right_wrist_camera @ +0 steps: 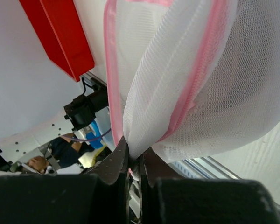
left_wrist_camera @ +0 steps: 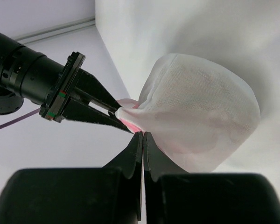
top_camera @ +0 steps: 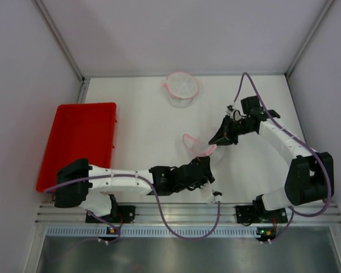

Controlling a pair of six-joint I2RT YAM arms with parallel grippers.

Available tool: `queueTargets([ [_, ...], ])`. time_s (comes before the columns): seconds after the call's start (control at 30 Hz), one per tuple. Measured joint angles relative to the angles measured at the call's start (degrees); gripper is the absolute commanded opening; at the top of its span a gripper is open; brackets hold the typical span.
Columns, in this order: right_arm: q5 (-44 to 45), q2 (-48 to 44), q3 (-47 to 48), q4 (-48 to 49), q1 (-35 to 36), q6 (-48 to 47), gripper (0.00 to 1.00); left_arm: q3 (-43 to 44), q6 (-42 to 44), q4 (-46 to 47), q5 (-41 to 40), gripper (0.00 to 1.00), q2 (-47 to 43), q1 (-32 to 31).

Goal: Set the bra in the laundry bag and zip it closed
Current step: Zip the zipper on the laundry bag.

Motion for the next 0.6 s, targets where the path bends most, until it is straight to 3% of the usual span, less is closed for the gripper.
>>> queueTargets([
  [0.2, -1.0, 5.6, 7.5, -1.8, 0.0, -6.0, 0.03, -2.2, -3.2, -1.6, -0.3, 0.00, -3.6, -1.0],
  [0.23, -1.0, 6.7, 8.7, -1.2, 0.0, -6.8, 0.13, -2.8, -3.7, -2.5, 0.1, 0.00, -3.8, -1.8],
  [0.27, -1.0, 7.6, 9.7, -0.7, -0.1, -7.6, 0.34, -3.1, -4.0, -3.0, 0.2, 0.00, -3.8, -2.3],
  [0.33, -1.2, 8.6, 11.1, -0.3, 0.2, -8.7, 0.51, -3.3, -4.8, -4.4, 0.3, 0.00, -3.5, -3.1],
  [0.37, -1.3, 8.7, 11.3, -0.2, 0.3, -9.6, 0.55, -3.3, -5.4, -4.6, 0.2, 0.00, -3.3, -3.2],
  [0.47, -1.5, 8.2, 11.3, -0.9, 0.4, -12.1, 0.45, -2.7, -7.0, -5.0, -0.3, 0.00, -2.0, -3.1],
  [0.6, -1.1, 4.9, 8.5, -0.8, 0.3, -13.9, 0.54, -0.9, -11.5, -6.4, -0.9, 0.00, -0.7, -3.0],
])
